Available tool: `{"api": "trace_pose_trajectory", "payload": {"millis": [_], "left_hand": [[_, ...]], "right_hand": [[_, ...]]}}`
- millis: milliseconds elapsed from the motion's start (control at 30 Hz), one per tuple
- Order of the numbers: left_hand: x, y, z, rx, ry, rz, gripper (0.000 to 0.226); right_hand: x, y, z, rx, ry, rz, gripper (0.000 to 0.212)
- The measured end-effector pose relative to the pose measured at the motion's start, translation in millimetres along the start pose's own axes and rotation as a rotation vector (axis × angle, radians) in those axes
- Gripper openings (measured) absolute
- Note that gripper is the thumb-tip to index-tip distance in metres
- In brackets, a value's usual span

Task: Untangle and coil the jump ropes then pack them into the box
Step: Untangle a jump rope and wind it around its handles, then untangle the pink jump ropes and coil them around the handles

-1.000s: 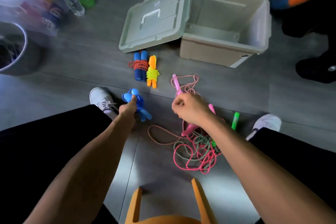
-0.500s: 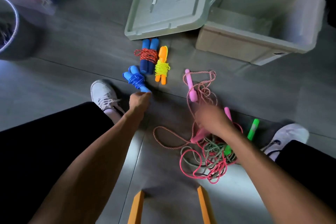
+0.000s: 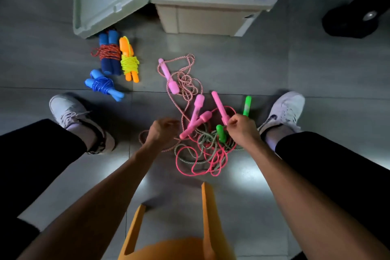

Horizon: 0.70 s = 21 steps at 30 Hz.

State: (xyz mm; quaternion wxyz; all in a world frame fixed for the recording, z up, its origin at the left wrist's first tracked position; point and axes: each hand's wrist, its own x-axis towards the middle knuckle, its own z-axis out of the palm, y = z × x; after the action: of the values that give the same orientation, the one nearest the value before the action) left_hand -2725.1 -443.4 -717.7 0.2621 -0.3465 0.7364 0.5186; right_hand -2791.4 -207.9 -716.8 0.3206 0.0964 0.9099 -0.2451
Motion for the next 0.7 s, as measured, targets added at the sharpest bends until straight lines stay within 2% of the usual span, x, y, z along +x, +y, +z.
{"api": "trace_pose_trajectory", "payload": {"millis": [67, 200, 267, 367, 467, 567, 700], "left_hand": [[-10, 7, 6, -0.020, 0.010, -0.004, 0.007], [-20, 10, 10, -0.092, 0.033, -0.047, 0.020], [-23, 11, 9, -0.125, 0.052, -0.070, 0.016], [-21, 8, 5, -0.154, 0.076, -0.088, 0.013], [-18, 7, -3, -0.110, 0.087, -0.076, 0.013], [-18, 14, -8, -0.083, 0.090, -0.014, 0.016], [-27, 35, -16, 0.059, 0.090, 0.134, 0.019]], "right_hand": [[15, 4, 12, -0.009, 0.003, 0.002, 0.012], [49, -5, 30, -0.100, 0.078, -0.052, 0.025], [63, -9, 36, -0.212, 0.061, -0.057, 0.029], [78, -9, 41, -0.316, 0.018, -0.001, 0.027], [83, -5, 41, -0.275, -0.015, 0.014, 0.025], [74, -2, 27, -0.123, -0.013, -0.099, 0.023], [42, -8, -8, -0.055, 0.007, -0.364, 0.022]]}}
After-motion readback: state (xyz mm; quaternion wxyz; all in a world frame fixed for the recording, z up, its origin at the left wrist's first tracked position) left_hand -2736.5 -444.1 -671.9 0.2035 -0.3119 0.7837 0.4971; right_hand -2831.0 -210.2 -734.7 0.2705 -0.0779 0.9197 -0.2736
